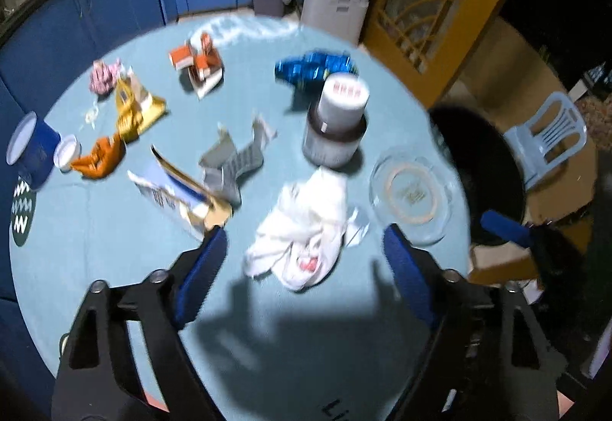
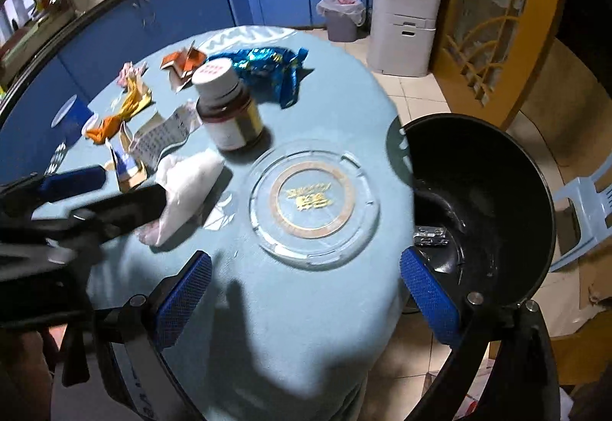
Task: Collect trash
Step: 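Grasp the white crumpled tissue with left tool while right tool grasps the clear plastic lid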
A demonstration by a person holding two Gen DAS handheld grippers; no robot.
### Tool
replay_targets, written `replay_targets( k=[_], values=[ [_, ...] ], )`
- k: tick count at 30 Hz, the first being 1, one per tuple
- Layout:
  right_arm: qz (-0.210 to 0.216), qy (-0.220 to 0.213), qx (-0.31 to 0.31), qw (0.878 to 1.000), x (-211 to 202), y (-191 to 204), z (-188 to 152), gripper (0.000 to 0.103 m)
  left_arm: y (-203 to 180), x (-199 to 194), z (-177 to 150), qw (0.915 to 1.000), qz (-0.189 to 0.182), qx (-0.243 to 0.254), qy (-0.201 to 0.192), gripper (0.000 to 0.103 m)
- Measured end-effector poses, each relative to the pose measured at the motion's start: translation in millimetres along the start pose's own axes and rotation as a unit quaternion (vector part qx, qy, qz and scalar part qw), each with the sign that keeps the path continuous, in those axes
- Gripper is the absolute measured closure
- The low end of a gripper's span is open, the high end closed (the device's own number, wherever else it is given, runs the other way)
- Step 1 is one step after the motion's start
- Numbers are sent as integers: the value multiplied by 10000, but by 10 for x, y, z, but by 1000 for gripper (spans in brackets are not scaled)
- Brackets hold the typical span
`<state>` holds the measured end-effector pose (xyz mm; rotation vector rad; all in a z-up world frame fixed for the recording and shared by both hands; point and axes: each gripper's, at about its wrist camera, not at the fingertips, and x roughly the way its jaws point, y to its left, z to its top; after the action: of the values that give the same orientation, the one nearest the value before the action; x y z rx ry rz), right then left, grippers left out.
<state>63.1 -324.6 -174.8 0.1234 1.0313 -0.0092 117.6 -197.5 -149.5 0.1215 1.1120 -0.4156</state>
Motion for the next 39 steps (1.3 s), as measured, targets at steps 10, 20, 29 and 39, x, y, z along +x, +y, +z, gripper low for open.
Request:
replay_targets(
  k=[10,20,29,39],
  values=[
    [168,121,5,9998,182,31,90,7,155,362,61,9992,96,-234,298,29],
    [135,20,1,9999,289,19,171,24,163,310,60,9994,-42,-202,278,65],
    [81,-363,-87,9993,74,2,172,30,117,161,35,9998,-94,-122,159,83],
    [7,-588,22,9983,-155,-67,184,32,-116,-163,102,9992,-137,105,-368,83]
  ],
)
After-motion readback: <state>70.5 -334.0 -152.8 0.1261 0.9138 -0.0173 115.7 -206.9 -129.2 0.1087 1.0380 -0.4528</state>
